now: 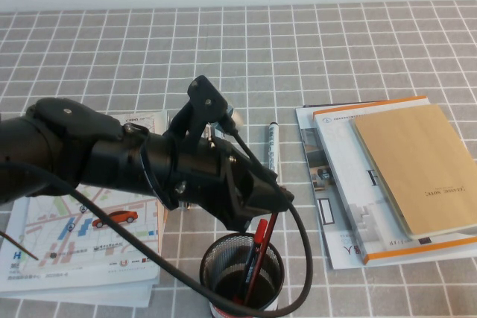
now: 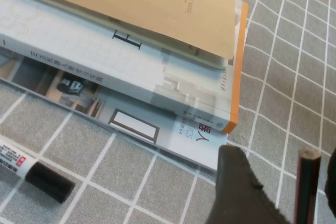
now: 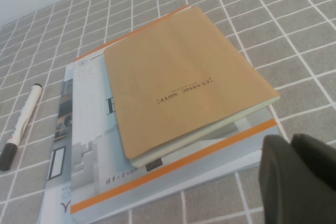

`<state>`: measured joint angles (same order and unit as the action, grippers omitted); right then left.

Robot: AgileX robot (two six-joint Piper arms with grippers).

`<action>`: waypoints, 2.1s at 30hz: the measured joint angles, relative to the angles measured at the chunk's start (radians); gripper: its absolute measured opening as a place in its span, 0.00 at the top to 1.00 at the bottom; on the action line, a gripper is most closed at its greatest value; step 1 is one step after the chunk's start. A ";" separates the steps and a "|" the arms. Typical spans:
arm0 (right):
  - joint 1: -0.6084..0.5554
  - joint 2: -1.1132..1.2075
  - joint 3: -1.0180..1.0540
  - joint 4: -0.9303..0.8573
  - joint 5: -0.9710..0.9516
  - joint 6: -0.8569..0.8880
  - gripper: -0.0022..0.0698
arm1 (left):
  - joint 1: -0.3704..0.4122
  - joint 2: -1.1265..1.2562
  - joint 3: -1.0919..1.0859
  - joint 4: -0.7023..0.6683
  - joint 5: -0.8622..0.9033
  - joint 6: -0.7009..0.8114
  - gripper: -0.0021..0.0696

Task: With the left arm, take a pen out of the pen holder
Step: 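Take a marker out of the pen holder and lay it on the table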

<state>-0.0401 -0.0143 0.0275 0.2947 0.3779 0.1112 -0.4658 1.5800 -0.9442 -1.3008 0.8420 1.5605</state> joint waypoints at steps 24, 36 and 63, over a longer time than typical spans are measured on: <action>0.000 0.000 0.000 0.000 0.000 0.000 0.99 | 0.000 -0.016 -0.137 0.037 0.097 -0.232 0.93; 0.000 0.000 0.000 0.000 0.000 0.000 0.99 | -0.025 -0.070 -0.545 0.525 0.155 -0.845 0.94; 0.000 0.000 0.000 0.000 0.000 0.000 0.99 | 0.003 0.493 -1.116 0.842 0.215 -1.405 0.94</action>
<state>-0.0401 -0.0143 0.0275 0.2947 0.3779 0.1112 -0.4629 2.0728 -2.0605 -0.4589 1.0571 0.1557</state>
